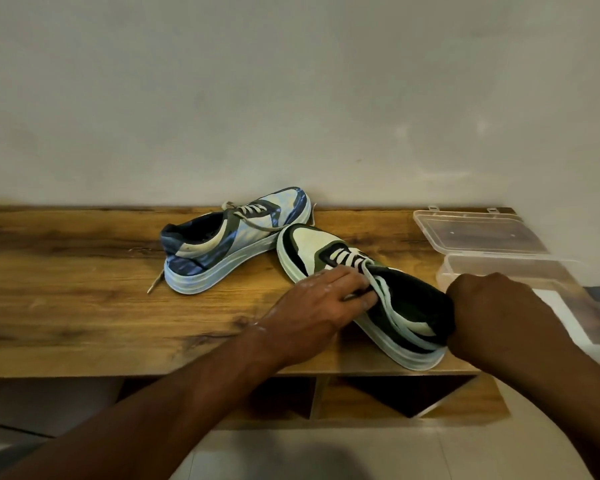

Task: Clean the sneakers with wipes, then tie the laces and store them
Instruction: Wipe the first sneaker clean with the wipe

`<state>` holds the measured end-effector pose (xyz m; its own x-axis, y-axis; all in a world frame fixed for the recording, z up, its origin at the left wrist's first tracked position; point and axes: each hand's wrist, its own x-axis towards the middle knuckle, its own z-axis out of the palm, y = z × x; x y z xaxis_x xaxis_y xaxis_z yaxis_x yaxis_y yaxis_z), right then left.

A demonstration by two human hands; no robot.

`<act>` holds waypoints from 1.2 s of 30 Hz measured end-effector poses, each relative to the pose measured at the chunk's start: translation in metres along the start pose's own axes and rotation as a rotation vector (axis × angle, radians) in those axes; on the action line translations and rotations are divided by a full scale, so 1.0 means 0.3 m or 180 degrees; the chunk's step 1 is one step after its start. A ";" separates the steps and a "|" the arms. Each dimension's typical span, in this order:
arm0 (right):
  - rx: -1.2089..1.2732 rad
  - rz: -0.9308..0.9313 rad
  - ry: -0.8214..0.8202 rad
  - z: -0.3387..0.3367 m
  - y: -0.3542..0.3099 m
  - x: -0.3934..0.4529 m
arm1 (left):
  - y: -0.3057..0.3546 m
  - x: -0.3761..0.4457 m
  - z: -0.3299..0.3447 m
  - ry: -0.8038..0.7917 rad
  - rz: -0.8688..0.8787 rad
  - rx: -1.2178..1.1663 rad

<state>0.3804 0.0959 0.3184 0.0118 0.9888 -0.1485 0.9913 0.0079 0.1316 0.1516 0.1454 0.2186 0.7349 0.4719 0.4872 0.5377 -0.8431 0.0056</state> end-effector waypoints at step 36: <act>0.3242 0.0440 0.1253 0.309 -0.118 0.104 | -0.040 -0.012 -0.015 -0.0560 -0.2555 -0.1109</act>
<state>0.3579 0.1126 0.2182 0.2677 0.9515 0.1518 0.6307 -0.0539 -0.7742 0.1406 0.1527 0.2209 0.2591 0.9624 0.0813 0.7825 -0.2585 0.5664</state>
